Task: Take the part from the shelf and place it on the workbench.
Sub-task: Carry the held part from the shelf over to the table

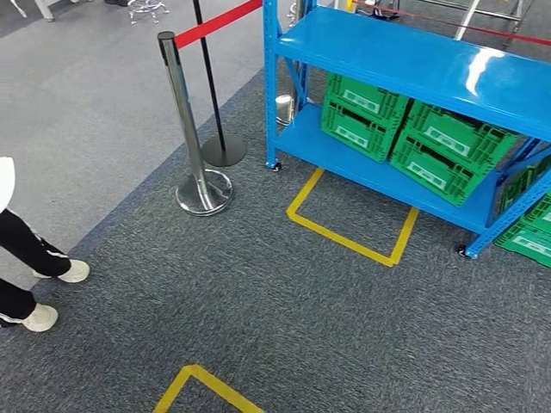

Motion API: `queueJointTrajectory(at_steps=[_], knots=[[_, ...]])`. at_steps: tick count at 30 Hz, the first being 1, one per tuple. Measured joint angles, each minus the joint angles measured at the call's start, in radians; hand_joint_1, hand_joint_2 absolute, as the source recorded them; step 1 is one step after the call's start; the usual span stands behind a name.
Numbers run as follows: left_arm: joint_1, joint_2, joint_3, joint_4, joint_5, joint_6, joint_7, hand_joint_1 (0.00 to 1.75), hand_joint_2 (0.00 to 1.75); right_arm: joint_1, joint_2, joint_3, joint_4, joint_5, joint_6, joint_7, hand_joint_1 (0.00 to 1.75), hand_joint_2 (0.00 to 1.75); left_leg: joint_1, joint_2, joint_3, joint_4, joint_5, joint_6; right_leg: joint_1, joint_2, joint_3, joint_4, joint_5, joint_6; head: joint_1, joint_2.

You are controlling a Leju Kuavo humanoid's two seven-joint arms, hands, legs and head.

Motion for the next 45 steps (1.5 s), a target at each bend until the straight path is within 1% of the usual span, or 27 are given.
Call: queueJointTrajectory(at_steps=[2,3,4,6,8,10,13,15,17,19,20,22,24,26,28,29,30,32,34,35,36,37,39,40,41,43,45], knots=[[-0.004,0.001,-0.001,0.0,0.001,-0.001,0.0,1.75,1.75,0.004,0.002,0.0,0.0,0.001,0.0,-0.001,0.0,0.0,-0.003,0.066,-0.054,0.123,-0.076,-0.01,-0.001,-0.029,-0.002,-0.004,0.003,0.0,-0.004,0.0],[-0.004,0.001,-0.003,0.0,0.001,-0.002,0.0,1.75,1.75,0.008,0.003,0.0,0.0,0.001,0.0,0.0,0.0,0.0,-0.001,0.078,-0.076,0.178,-0.1,-0.015,-0.001,-0.045,-0.004,-0.003,0.003,0.001,-0.004,0.0],[-0.004,0.0,-0.004,0.0,0.002,-0.003,0.0,1.75,1.75,0.01,0.003,0.0,0.001,0.001,0.0,0.0,0.0,0.0,0.001,0.084,-0.084,0.204,-0.105,-0.019,0.0,-0.06,-0.006,-0.001,0.002,0.001,-0.004,0.0],[-0.006,0.0,-0.006,0.0,0.004,-0.006,0.0,1.75,1.75,0.012,0.005,-0.003,0.001,0.003,0.001,0.001,0.0,0.0,0.003,0.094,-0.046,0.152,-0.067,-0.026,-0.001,-0.09,-0.011,0.004,-0.001,0.004,-0.004,0.0],[-0.008,0.0,-0.006,0.0,0.005,-0.008,0.0,1.75,1.75,0.01,0.007,-0.007,0.001,0.007,0.002,0.002,0.0,0.0,0.004,0.128,0.031,0.026,-0.017,-0.029,0.0,-0.114,-0.017,0.014,-0.007,0.011,-0.005,0.0],[-0.009,0.0,-0.007,-0.001,0.006,-0.01,0.001,1.75,1.75,0.01,0.006,-0.012,0.001,0.011,0.004,0.005,0.0,0.0,0.003,0.149,0.071,-0.044,0.0,-0.014,0.006,-0.135,-0.022,0.027,-0.018,0.018,-0.003,0.0],[-0.008,-0.001,-0.008,-0.002,0.006,-0.01,0.002,1.75,1.75,0.01,0.006,-0.018,0.002,0.017,0.004,0.01,0.0,0.0,0.002,0.121,0.068,-0.049,0.002,0.017,0.008,-0.154,-0.02,0.037,-0.028,0.025,0.002,0.0],[-0.009,-0.002,-0.008,-0.002,0.006,-0.01,0.002,1.75,1.75,0.009,0.006,-0.022,0.001,0.023,0.006,0.013,0.0,0.0,0.006,0.102,0.063,-0.05,0.008,0.028,0.0,-0.108,-0.037,0.085,-0.064,0.038,0.004,0.0],[-0.01,-0.002,-0.009,-0.002,0.005,-0.01,0.002,1.75,1.75,0.011,0.007,-0.024,0.001,0.027,0.007,0.015,0.0,0.0,0.009,0.082,0.053,-0.05,0.015,0.037,-0.01,-0.046,-0.093,0.21,-0.136,0.051,0.005,0.0],[-0.011,-0.002,-0.01,-0.002,0.005,-0.011,0.002,1.75,1.75,0.016,0.008,-0.024,0.001,0.028,0.007,0.016,0.0,0.0,0.009,0.058,0.044,-0.05,0.02,0.04,-0.017,-0.03,-0.146,0.326,-0.179,0.055,0.005,0.0],[-0.011,-0.002,-0.011,-0.002,0.005,-0.011,0.002,1.75,1.75,0.017,0.008,-0.024,0.001,0.028,0.007,0.016,0.0,0.0,0.009,0.044,0.041,-0.05,0.023,0.039,-0.019,-0.028,-0.15,0.334,-0.172,0.054,0.005,0.0],[-0.011,-0.003,-0.014,-0.002,0.005,-0.011,0.002,1.75,1.75,0.017,0.008,-0.024,0.001,0.028,0.008,0.016,0.0,0.0,0.01,0.016,0.039,-0.05,0.027,0.036,-0.022,-0.011,-0.101,0.236,-0.107,0.049,0.005,0.0],[-0.013,-0.002,-0.016,-0.002,0.005,-0.011,0.002,1.75,1.75,0.017,0.009,-0.025,0.001,0.029,0.008,0.016,0.0,0.0,0.013,-0.01,0.035,-0.049,0.033,0.028,-0.025,0.049,-0.034,0.096,-0.05,0.044,0.005,0.0],[-0.013,-0.001,-0.017,-0.002,0.005,-0.011,0.002,1.75,1.75,0.017,0.008,-0.026,0.001,0.029,0.008,0.016,0.0,0.0,0.019,-0.037,0.025,-0.051,0.043,0.014,-0.023,0.081,-0.005,0.039,-0.036,0.043,0.004,0.0],[-0.011,0.0,-0.018,-0.002,0.005,-0.012,0.002,1.75,1.75,0.016,0.008,-0.028,0.001,0.029,0.007,0.017,0.0,0.0,0.025,-0.06,0.016,-0.056,0.054,-0.001,-0.021,0.053,-0.001,0.032,-0.028,0.038,0.004,0.0],[-0.01,0.0,-0.018,-0.002,0.005,-0.012,0.002,1.75,1.75,0.016,0.008,-0.029,0.001,0.029,0.008,0.017,0.0,0.0,0.025,-0.046,0.01,-0.051,0.05,-0.005,-0.021,0.038,-0.001,0.026,-0.021,0.033,0.004,0.0],[-0.011,0.0,-0.018,-0.002,0.005,-0.012,0.002,1.75,1.75,0.016,0.009,-0.03,0.001,0.029,0.008,0.017,0.0,0.0,0.022,-0.018,-0.003,-0.029,0.033,-0.008,-0.021,0.021,0.0,0.019,-0.015,0.027,0.002,0.0],[-0.014,0.0,-0.019,-0.002,0.005,-0.012,0.002,1.75,1.75,0.018,0.009,-0.032,0.001,0.03,0.008,0.017,0.0,0.0,0.015,0.055,-0.053,0.08,-0.035,-0.011,-0.019,-0.012,-0.004,0.012,-0.009,0.02,0.0,0.0],[-0.012,0.0,-0.022,-0.002,0.003,-0.012,0.002,1.75,1.75,0.021,0.009,-0.032,0.001,0.03,0.009,0.02,0.0,0.0,0.015,0.081,-0.102,0.203,-0.092,-0.016,-0.015,-0.045,-0.011,0.012,-0.007,0.017,-0.001,0.0],[-0.01,-0.002,-0.023,-0.002,0.001,-0.012,0.002,1.75,1.75,0.023,0.009,-0.032,0.001,0.031,0.011,0.022,0.0,0.0,0.015,0.084,-0.105,0.224,-0.095,-0.017,-0.013,-0.062,-0.014,0.013,-0.006,0.016,-0.001,0.0],[-0.007,-0.004,-0.024,-0.002,0.0,-0.011,0.003,1.75,1.75,0.024,0.009,-0.032,0.001,0.031,0.013,0.023,0.0,0.0,0.015,0.086,-0.087,0.204,-0.08,-0.018,-0.013,-0.078,-0.016,0.013,-0.006,0.016,-0.001,0.0],[-0.004,-0.006,-0.024,-0.002,-0.001,-0.009,0.003,1.75,1.75,0.024,0.009,-0.032,0.001,0.032,0.015,0.025,0.0,0.0,0.014,0.095,-0.048,0.146,-0.053,-0.018,-0.012,-0.093,-0.016,0.014,-0.006,0.017,-0.001,0.0],[0.001,-0.008,-0.023,-0.002,-0.002,-0.004,0.004,1.75,1.75,0.022,0.009,-0.033,0.001,0.035,0.019,0.029,0.0,0.0,0.01,0.136,0.04,0.002,-0.007,-0.014,-0.008,-0.121,-0.017,0.019,-0.01,0.022,-0.001,0.0],[0.003,-0.008,-0.022,-0.002,-0.003,-0.001,0.004,1.75,1.75,0.022,0.009,-0.033,0.001,0.036,0.022,0.031,0.0,0.0,0.007,0.15,0.066,-0.043,0.003,-0.007,-0.006,-0.133,-0.017,0.022,-0.012,0.026,-0.001,0.0],[0.004,-0.01,-0.022,-0.002,-0.005,0.003,0.004,1.75,1.75,0.021,0.009,-0.034,0.001,0.036,0.024,0.033,0.0,0.0,0.004,0.153,0.075,-0.064,0.005,0.0,-0.003,-0.144,-0.017,0.024,-0.014,0.029,0.0,0.0],[0.009,-0.014,-0.023,-0.002,-0.01,0.012,0.004,1.75,1.75,0.019,0.011,-0.038,0.002,0.037,0.031,0.034,0.0,0.0,0.003,0.129,0.071,-0.067,0.01,0.017,-0.002,-0.162,-0.016,0.025,-0.018,0.034,0.0,0.0],[0.011,-0.017,-0.022,-0.002,-0.012,0.018,0.004,1.75,1.75,0.018,0.013,-0.044,0.002,0.036,0.037,0.034,0.0,0.0,0.006,0.108,0.067,-0.07,0.015,0.028,-0.007,-0.123,-0.028,0.053,-0.041,0.047,0.0,0.0]])
